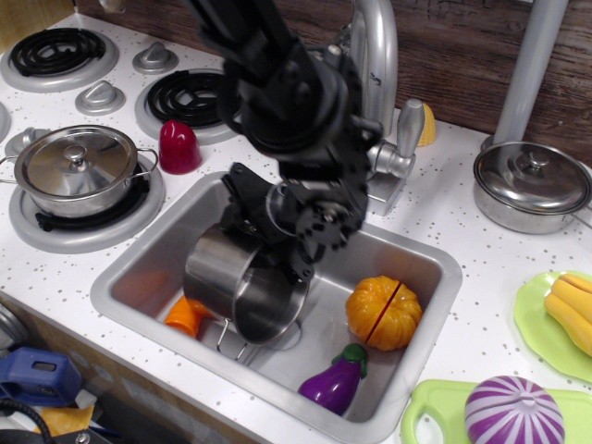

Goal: Flip pot upright in sink

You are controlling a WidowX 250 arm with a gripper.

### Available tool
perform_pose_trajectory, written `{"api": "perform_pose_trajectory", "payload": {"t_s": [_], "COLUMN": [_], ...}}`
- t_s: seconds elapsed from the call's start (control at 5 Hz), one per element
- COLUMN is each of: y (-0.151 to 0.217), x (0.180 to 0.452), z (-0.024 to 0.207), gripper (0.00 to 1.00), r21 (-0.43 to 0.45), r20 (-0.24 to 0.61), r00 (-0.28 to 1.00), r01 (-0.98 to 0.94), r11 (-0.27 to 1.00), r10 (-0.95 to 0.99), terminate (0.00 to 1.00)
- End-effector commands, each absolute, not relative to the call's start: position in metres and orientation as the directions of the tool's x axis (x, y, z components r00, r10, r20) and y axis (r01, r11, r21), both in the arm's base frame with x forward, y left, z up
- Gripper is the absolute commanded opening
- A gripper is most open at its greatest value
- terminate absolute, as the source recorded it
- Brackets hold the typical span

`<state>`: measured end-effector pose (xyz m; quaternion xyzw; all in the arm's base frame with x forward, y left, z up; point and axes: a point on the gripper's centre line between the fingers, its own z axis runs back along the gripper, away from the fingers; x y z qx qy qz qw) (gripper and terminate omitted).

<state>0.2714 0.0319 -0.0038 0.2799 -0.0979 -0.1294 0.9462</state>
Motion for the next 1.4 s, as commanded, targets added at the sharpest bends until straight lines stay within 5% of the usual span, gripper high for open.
{"api": "perform_pose_trajectory", "payload": {"t_s": [0.0, 0.2, 0.4, 1.0, 1.2], "y": [0.027, 0.028, 0.032, 0.039, 0.039], "x": [0.272, 0.272, 0.273, 0.273, 0.273], "z": [-0.001, 0.0, -0.004, -0.009, -0.009], "gripper": [0.0, 0.0, 1.0, 1.0, 1.0], "r21": [0.432, 0.395, 0.318, 0.303, 0.303], "r20": [0.109, 0.109, 0.129, 0.164, 0.164], "r00": [0.956, 0.958, 0.96, 0.927, 0.927], "r01": [0.201, 0.204, 0.199, 0.279, 0.279], "r11": [0.879, 0.896, 0.927, 0.911, 0.911], "r10": [-0.272, -0.266, -0.25, -0.338, -0.338], "terminate": [0.0, 0.0, 0.0, 0.0, 1.0]}}
